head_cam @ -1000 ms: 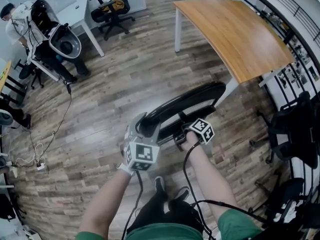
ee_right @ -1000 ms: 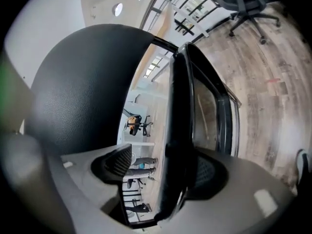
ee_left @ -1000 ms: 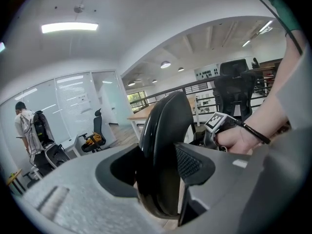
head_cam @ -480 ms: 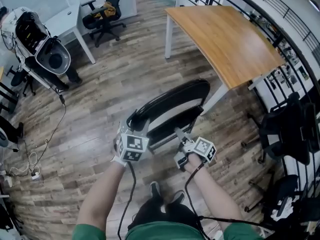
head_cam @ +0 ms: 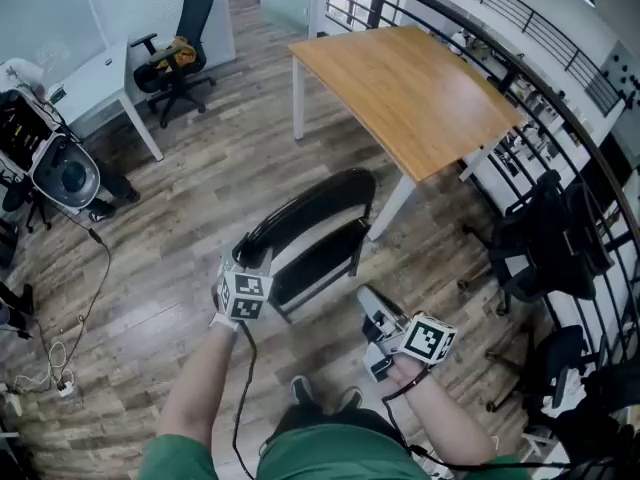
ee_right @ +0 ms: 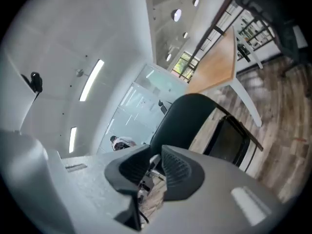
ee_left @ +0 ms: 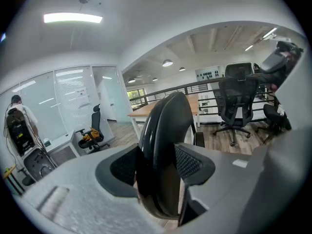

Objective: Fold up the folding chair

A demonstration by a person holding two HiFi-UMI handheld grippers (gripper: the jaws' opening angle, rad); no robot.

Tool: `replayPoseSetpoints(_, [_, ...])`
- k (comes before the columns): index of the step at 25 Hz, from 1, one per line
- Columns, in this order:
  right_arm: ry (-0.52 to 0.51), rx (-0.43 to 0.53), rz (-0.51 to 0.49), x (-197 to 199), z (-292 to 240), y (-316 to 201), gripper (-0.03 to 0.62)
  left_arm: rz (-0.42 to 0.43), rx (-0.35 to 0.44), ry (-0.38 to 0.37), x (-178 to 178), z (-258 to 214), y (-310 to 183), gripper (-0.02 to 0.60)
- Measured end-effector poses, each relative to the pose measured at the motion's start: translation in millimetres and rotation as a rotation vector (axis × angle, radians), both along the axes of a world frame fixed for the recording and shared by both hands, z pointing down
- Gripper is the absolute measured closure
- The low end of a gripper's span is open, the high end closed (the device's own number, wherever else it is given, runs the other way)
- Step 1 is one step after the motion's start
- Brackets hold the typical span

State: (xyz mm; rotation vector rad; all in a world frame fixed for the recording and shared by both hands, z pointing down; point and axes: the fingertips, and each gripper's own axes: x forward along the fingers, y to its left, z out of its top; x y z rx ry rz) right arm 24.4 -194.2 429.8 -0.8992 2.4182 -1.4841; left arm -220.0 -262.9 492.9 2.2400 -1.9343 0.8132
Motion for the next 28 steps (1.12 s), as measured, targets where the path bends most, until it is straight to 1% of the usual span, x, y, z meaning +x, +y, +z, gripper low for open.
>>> replayPoseSetpoints(3, [0.120,0.178,-0.006,11.5,-35.6,6.3,0.542,0.001,0.009,-0.005,4.5,-1.2,3.6,0.353])
replayPoseSetpoints(8, [0.321,0.501,0.004,11.9,-95.4,32.1,0.588,0.000,0.011,-0.011,10.0,-3.7,14.8,0.353])
replayPoseSetpoints(11, [0.409,0.673,0.017,11.5,-126.0,48.1,0.589,0.005,0.021,-0.020,15.9,-5.0,20.5,0.353])
replayPoseSetpoints(13, [0.455,0.757,0.030,11.8,-140.4,55.1,0.589,-0.001,0.026,-0.025,17.6,-5.0,22.1,0.351])
replayPoseSetpoints(15, [0.480,0.803,0.045,12.3,-149.6,57.8,0.589,-0.006,0.029,-0.029,17.0,-5.4,19.3,0.353])
replayPoseSetpoints(21, [0.510,0.826,0.084,27.7,-158.4,66.4,0.590,-0.006,0.020,-0.024,19.1,-3.3,17.1,0.351])
replayPoseSetpoints(28, [0.587,0.919,0.108,30.7,-171.2,69.1,0.591,-0.008,0.023,-0.026,12.4,-3.2,11.4,0.351])
